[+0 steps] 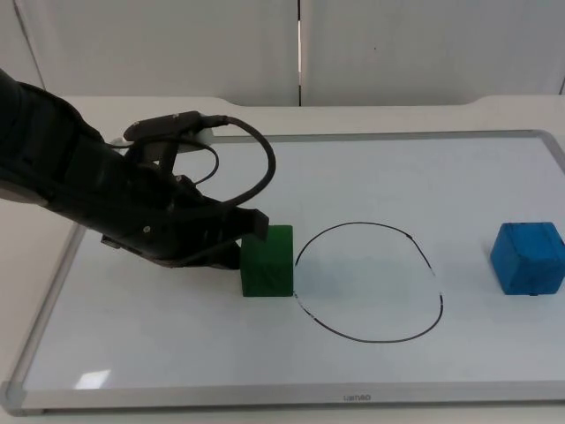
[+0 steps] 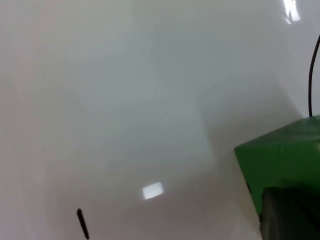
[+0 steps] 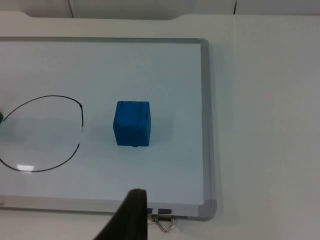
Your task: Push the two cubes into the marked area.
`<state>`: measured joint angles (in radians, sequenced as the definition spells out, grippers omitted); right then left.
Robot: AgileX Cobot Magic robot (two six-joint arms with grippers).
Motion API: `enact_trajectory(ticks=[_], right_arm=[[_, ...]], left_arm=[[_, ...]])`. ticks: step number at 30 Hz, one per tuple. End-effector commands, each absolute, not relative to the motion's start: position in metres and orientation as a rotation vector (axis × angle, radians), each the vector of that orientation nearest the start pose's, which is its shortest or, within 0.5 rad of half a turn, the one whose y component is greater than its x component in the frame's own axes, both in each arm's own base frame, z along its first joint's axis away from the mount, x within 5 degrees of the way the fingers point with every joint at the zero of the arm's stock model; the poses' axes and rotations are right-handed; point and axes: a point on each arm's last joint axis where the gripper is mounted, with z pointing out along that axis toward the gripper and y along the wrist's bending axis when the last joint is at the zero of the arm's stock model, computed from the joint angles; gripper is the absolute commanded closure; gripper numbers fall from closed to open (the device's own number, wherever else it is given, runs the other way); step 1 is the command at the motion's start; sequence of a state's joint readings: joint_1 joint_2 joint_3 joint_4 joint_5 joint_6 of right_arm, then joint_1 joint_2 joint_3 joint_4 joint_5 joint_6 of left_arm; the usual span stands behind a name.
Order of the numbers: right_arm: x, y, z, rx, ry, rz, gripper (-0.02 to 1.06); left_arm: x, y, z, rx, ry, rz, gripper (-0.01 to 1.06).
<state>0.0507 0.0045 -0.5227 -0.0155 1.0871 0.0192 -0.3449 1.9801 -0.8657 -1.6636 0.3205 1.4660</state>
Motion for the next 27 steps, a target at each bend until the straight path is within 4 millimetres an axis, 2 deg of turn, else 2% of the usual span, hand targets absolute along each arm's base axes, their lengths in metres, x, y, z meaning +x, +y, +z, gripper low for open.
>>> enact_trajectory(ticks=[1,7,12,27], right_arm=[[-0.007,-0.002,0.280,-0.035,2.047,0.017,-0.01],[-0.007,-0.002,0.280,-0.035,2.047,0.017,-0.01],[-0.007,-0.002,0.280,-0.035,2.047,0.017,-0.01],[-0.007,-0.002,0.280,-0.035,2.047,0.015,-0.01]], left_arm=[[0.314,-0.147,0.094,0.315,2.577,-0.635,1.05],[0.311,-0.155,0.091,0.351,2.575,-0.642,1.05],[0.310,-0.162,0.081,0.393,2.589,-0.650,1.05],[0.310,-0.173,0.087,0.415,2.556,-0.732,1.05]])
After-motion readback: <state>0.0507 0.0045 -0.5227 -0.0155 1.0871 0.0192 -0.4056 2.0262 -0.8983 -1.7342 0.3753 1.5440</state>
